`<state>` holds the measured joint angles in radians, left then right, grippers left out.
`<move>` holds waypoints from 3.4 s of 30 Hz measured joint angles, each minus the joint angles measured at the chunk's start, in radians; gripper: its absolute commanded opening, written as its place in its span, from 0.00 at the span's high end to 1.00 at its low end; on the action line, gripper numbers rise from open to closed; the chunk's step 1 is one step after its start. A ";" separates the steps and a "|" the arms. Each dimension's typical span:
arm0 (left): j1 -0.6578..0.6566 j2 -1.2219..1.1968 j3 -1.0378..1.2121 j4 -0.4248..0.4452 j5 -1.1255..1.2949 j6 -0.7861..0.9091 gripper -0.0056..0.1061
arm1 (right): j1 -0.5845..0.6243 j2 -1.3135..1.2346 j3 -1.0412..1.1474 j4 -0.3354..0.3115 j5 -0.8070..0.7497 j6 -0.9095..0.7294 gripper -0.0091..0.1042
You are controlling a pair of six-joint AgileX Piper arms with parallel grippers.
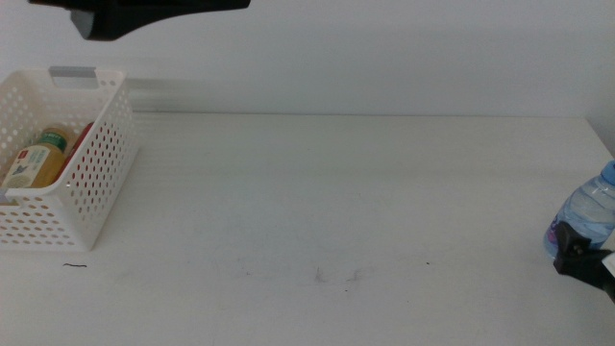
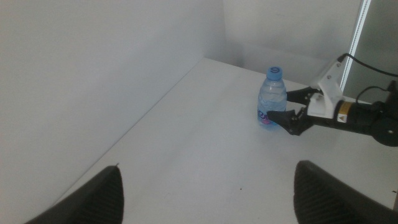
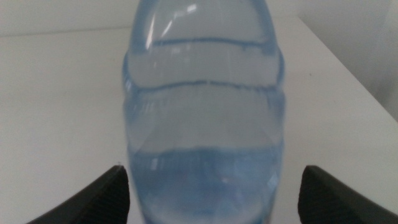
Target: Use arms to grab the bottles and put them into the dustbin to the left of the table.
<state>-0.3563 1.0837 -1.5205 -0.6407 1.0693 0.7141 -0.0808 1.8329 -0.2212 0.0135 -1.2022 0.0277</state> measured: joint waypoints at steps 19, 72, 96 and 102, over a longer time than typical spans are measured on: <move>0.000 0.000 0.000 0.000 0.000 0.000 0.11 | 0.410 0.077 -0.345 0.003 0.183 -0.003 0.94; -0.002 0.002 0.000 0.050 -0.050 0.000 0.11 | 0.671 -0.457 -1.266 -0.024 2.012 0.069 0.11; -0.114 0.588 1.024 0.704 -1.961 -0.721 0.11 | 0.673 -0.457 -1.266 -0.006 2.012 0.071 0.11; -0.114 0.792 0.930 0.689 -2.168 -0.730 0.11 | 0.673 -0.457 -1.266 -0.004 2.012 0.071 0.11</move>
<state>-0.4702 1.8756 -0.5910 0.0480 -1.0985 -0.0155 0.5920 1.3754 -1.4872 0.0095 0.8100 0.0986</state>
